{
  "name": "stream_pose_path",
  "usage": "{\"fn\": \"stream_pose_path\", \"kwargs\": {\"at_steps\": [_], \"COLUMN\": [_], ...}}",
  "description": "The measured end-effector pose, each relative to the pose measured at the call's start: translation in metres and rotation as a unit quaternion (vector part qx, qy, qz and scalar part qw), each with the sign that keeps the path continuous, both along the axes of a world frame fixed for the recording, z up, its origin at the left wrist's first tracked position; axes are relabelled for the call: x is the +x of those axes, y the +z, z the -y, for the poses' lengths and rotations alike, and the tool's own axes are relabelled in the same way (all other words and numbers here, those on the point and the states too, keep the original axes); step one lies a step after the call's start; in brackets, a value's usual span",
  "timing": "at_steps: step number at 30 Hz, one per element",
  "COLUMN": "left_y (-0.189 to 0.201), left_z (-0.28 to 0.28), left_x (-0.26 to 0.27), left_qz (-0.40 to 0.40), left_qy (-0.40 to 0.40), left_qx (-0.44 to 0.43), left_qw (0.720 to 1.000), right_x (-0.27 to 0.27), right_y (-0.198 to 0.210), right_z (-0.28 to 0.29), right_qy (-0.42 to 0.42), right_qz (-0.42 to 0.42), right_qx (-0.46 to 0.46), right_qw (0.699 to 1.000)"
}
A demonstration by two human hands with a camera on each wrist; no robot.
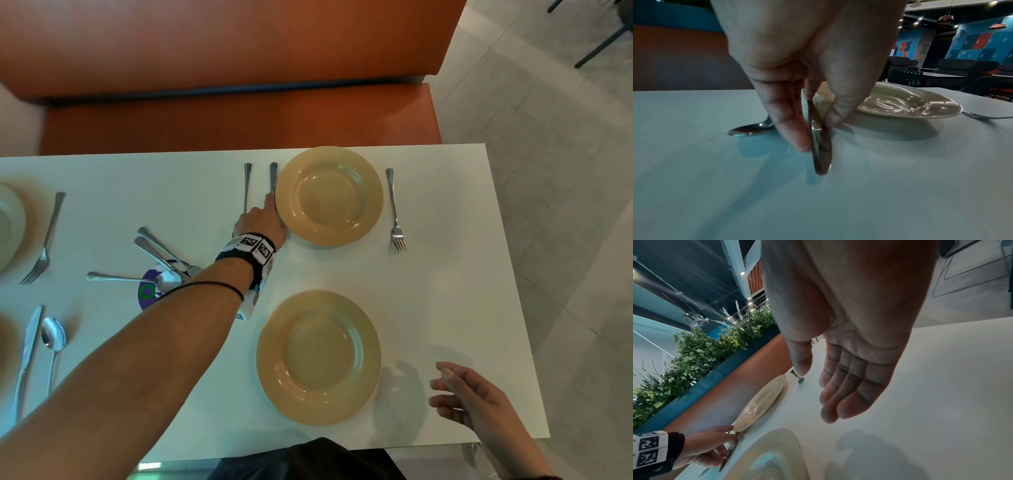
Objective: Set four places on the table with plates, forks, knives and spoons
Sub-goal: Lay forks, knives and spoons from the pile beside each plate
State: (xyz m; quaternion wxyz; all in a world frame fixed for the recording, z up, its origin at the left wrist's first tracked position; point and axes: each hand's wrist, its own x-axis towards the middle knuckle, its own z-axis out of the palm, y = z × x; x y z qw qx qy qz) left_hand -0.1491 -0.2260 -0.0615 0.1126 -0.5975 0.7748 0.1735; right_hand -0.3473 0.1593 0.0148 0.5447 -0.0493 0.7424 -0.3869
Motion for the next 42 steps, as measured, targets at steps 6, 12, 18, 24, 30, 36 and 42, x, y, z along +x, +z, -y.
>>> {"fn": "stream_pose_path", "kwargs": {"at_steps": [6,12,18,24,30,36,42], "left_y": [-0.001,0.000,-0.004,0.011,0.037,0.044,0.036], "left_z": [0.001,0.001,0.002,-0.005,-0.029,-0.079,-0.096], "left_x": [0.000,0.001,0.003,0.007,0.031,0.103,0.195], "left_qz": [0.006,0.018,0.017,0.020,-0.048,-0.169,-0.131], "left_qy": [-0.002,-0.002,0.003,0.005,0.021,0.114,0.236], "left_qx": [0.003,0.001,-0.001,0.017,0.022,-0.025,-0.065], "left_qw": [1.000,1.000,1.000,1.000,0.998,0.979,0.961], "right_x": [0.000,0.001,0.002,0.004,0.006,0.010,0.021], "right_y": [0.001,0.002,0.001,0.006,0.003,-0.002,-0.008], "right_z": [0.000,0.000,-0.001,0.002,0.000,-0.002,-0.007], "right_qy": [-0.010,-0.006,0.004,-0.003,-0.009,0.009,0.020], "right_qz": [-0.014,-0.018,-0.011,-0.009,-0.021,-0.032,-0.035], "right_qx": [-0.001,0.028,0.016,0.004,0.011,0.047,0.073], "right_qw": [1.000,0.999,1.000,1.000,1.000,0.998,0.997]}}
